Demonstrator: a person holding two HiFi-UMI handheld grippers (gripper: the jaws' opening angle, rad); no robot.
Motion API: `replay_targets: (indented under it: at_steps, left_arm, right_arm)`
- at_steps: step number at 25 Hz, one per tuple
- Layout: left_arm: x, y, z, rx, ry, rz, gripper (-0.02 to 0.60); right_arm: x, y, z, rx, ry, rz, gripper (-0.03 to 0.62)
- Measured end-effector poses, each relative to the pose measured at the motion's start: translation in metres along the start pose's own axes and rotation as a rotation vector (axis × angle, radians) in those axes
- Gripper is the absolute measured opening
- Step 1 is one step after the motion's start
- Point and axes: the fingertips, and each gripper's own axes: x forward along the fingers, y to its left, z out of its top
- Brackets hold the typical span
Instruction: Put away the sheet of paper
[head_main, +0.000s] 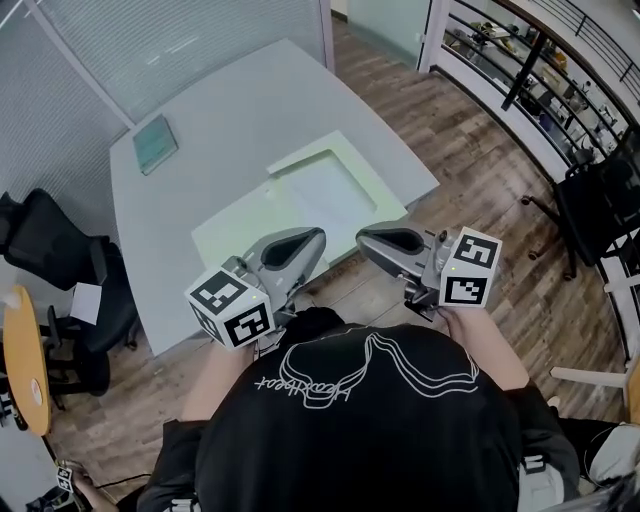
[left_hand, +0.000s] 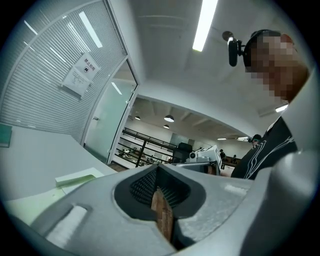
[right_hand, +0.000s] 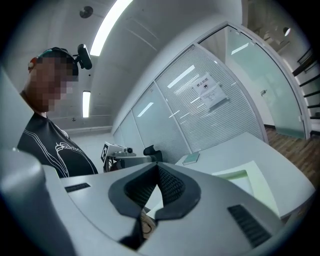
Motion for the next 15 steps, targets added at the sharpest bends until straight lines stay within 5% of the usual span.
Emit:
replay_targets:
  at_steps: [6, 15]
  left_arm:
    - [-0.001, 0.001, 0.002, 0.053, 0.012, 0.014, 0.011]
    - [0.006, 0.013, -0.006, 0.029, 0.017, -0.016, 0.011]
  right_arm:
    - [0.003, 0.001, 0.002, -0.033, 0.006, 0.011, 0.009]
    - [0.003, -0.011, -0.007, -0.042, 0.015, -0.016, 0.009]
